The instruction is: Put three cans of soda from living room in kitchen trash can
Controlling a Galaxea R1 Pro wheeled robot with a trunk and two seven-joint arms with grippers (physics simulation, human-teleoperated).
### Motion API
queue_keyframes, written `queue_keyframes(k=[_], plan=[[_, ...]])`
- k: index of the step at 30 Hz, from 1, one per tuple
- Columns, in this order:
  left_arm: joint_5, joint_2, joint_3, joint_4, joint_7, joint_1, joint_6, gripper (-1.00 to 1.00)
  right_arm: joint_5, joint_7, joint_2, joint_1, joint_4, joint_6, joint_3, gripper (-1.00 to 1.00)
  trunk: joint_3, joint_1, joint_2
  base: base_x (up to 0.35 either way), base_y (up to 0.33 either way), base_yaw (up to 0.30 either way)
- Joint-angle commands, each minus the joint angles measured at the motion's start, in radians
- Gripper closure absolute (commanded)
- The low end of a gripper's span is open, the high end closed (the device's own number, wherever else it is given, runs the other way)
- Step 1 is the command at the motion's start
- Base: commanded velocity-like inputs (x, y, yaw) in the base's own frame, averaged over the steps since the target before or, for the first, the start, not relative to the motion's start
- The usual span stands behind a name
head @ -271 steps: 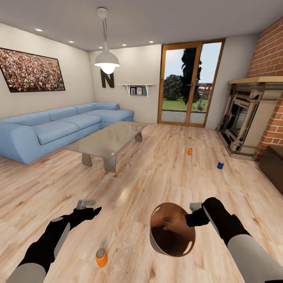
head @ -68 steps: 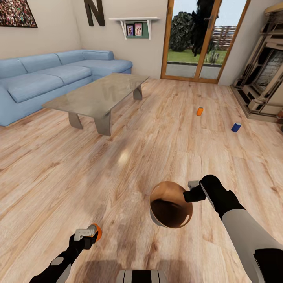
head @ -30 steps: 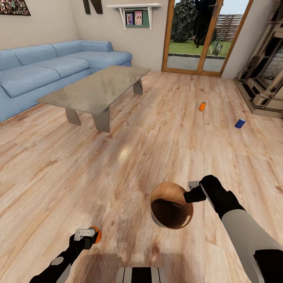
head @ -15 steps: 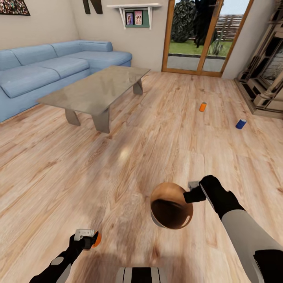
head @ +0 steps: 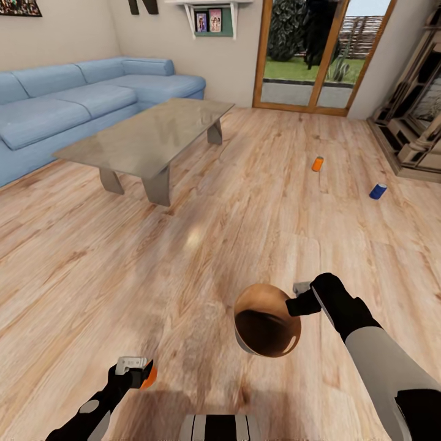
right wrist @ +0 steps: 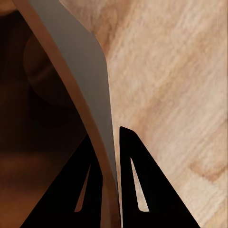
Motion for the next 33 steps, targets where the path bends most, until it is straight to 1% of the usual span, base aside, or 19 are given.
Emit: queue_keyframes(k=[1, 6, 16, 21, 33], plan=[[0.0, 0.0, 0.0, 0.0, 0.0, 0.0, 0.0, -1.0, -0.028, 0.004, 0.0, 0.0, 0.0, 0.006, -0.001, 1.0, -0.004, 0.0, 0.0, 0.001, 0.0, 0.0], [0.0, 0.0, 0.0, 0.0, 0.0, 0.0, 0.0, -1.0, -0.028, 0.004, 0.0, 0.0, 0.0, 0.006, -0.001, 1.0, -0.023, 0.003, -0.002, 0.0, 0.0, 0.0], [-0.001, 0.0, -0.001, 0.0, 0.001, 0.0, 0.0, -1.0, -0.028, 0.004, 0.002, 0.0, 0.0, 0.006, -0.001, 1.0, -0.023, 0.003, -0.002, 0.0, 0.0, 0.0], [-0.001, 0.0, -0.001, 0.0, 0.001, 0.0, 0.0, -1.0, -0.028, 0.004, 0.002, 0.0, 0.0, 0.006, -0.001, 1.0, -0.043, 0.005, -0.003, 0.0, 0.0, 0.0], [-0.001, 0.0, -0.001, 0.001, 0.001, 0.0, 0.0, -1.0, -0.028, 0.004, 0.002, 0.0, 0.0, 0.006, -0.001, 1.0, -0.043, 0.005, -0.003, 0.0, 0.0, 0.0]])
